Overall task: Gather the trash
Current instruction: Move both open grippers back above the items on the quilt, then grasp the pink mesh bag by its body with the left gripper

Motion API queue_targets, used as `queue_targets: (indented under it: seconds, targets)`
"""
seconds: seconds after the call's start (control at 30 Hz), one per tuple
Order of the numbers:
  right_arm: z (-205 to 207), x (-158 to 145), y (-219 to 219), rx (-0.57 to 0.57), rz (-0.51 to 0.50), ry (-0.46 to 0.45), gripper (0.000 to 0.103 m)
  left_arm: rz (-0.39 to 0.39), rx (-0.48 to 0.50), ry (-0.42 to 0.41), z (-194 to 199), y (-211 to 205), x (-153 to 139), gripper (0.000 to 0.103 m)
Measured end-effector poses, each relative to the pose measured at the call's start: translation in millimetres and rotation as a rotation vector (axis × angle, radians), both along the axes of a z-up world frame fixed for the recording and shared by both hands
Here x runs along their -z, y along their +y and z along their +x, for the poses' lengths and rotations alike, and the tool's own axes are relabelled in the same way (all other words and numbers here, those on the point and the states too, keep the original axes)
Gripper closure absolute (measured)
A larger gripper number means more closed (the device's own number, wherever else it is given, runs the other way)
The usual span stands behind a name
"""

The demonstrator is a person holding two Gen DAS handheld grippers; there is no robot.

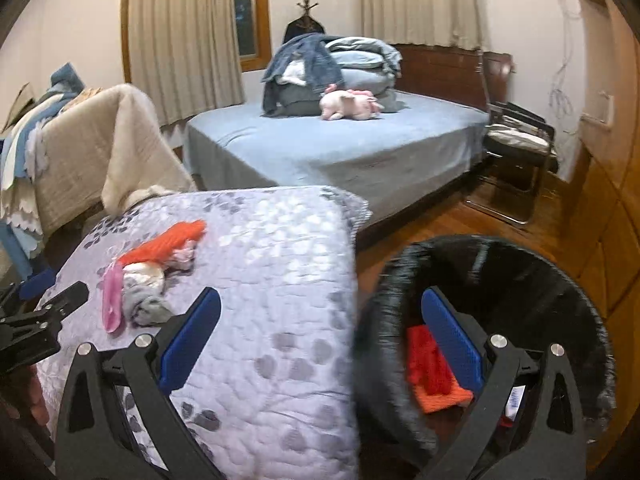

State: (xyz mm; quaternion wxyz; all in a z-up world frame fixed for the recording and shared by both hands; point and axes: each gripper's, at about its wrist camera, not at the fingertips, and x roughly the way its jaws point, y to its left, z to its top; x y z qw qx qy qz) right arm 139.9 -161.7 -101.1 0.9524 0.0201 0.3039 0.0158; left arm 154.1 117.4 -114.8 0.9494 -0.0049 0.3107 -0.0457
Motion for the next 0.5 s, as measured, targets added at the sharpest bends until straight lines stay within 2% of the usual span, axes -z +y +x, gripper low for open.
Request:
queue_targets:
  seconds: [0.17, 0.3, 0.47, 0.5]
  targets:
    - [9.7, 10.7, 23.2, -0.037, -0.028, 0.008, 0.005, -0.005, -0.039, 0.044, 13.8, 16.0, 21.5, 0.018]
    - [14.9, 20.1, 34.4, -0.053, -0.03, 0.03, 0.005, -0.013, -0.044, 0.087, 25.6, 23.1, 38.3, 0.031]
    - [18.1, 29.7, 44.9, -0.07, -0.05, 0.051, 0.005, -0.038, -0.034, 0.139, 41.0, 28.1, 56.9, 0.035]
    - [18.8, 30.9, 46.1, -0.071, -0.052, 0.054, 0.005, -0.039, -0.032, 0.149, 43.4, 27.5, 59.9, 0.039]
